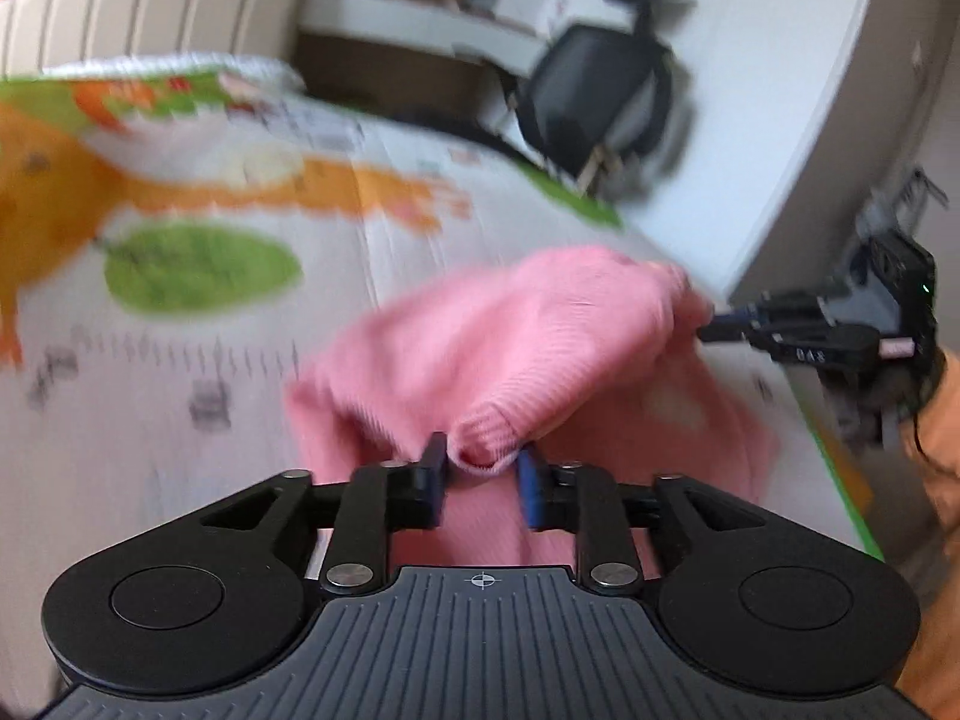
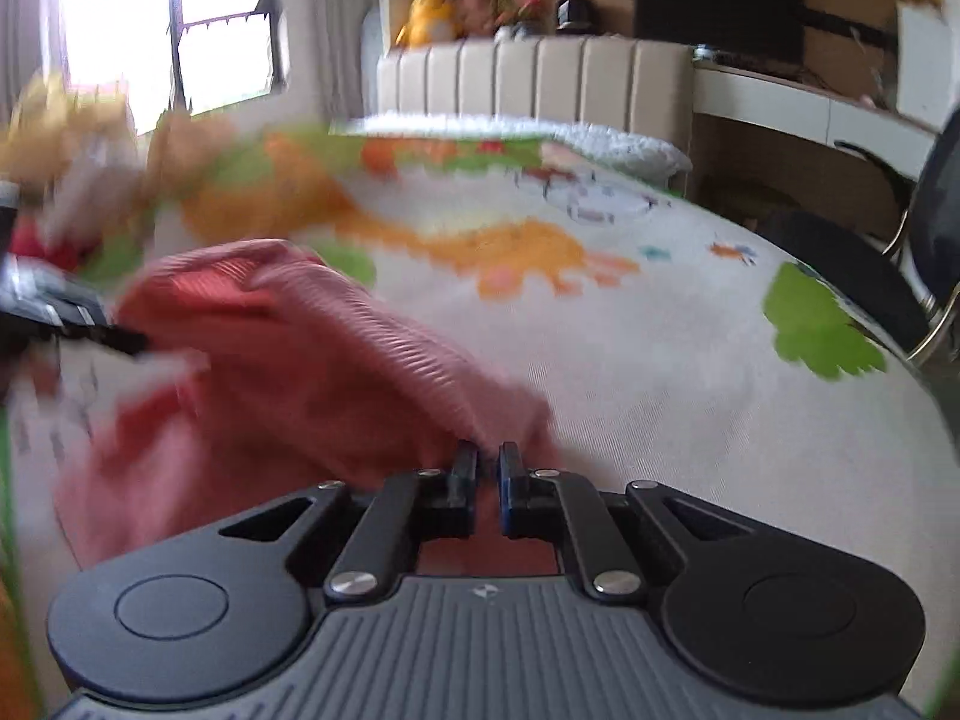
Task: Fold clothes
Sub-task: 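Fold the hem up over the bib with both grippers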
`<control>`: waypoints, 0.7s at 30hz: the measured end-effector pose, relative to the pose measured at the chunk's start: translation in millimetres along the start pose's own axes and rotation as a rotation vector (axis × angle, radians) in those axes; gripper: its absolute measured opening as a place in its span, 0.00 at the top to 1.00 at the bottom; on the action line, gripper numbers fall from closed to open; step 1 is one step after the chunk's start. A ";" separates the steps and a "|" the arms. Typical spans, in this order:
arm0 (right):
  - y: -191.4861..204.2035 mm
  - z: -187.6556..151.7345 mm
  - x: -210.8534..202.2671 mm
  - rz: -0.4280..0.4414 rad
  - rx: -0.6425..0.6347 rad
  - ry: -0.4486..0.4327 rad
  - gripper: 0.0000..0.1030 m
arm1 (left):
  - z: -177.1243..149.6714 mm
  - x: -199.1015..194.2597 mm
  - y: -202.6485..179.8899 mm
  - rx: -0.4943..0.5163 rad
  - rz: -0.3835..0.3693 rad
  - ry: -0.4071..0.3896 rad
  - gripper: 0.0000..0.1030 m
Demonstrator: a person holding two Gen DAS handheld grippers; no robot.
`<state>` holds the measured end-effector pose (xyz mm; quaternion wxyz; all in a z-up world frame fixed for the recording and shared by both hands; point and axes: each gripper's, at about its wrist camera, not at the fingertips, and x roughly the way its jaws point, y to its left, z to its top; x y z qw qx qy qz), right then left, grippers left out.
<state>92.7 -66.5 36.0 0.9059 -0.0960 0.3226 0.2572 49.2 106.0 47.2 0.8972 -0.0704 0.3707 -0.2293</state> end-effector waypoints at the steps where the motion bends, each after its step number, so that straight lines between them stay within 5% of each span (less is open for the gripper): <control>1: 1.1 -7.3 -2.4 0.004 -0.025 0.022 0.88 | 0.8 0.0 5.7 -0.044 -0.013 -0.003 0.50; 3: -1.0 -15.1 -12.4 0.015 -0.037 0.038 0.75 | 3.1 0.0 17.7 -0.135 -0.039 -0.012 0.39; 5: -9.1 -11.6 -23.0 0.042 -0.001 0.006 0.51 | 5.4 0.0 29.7 -0.226 -0.064 -0.021 0.22; 10: -41.7 12.0 -30.5 0.162 0.262 -0.126 0.38 | 11.3 0.0 59.6 -0.453 -0.129 -0.043 0.15; 15: -68.7 24.3 31.4 0.254 0.588 -0.037 0.37 | 10.6 29.9 74.5 -0.601 -0.146 0.025 0.15; 18: -58.5 24.6 65.7 0.263 0.550 0.025 0.37 | 11.0 52.9 71.9 -0.607 -0.148 0.061 0.19; 21: -43.1 30.1 85.5 0.300 0.485 0.024 0.51 | 25.3 68.8 71.3 -0.563 -0.143 0.060 0.41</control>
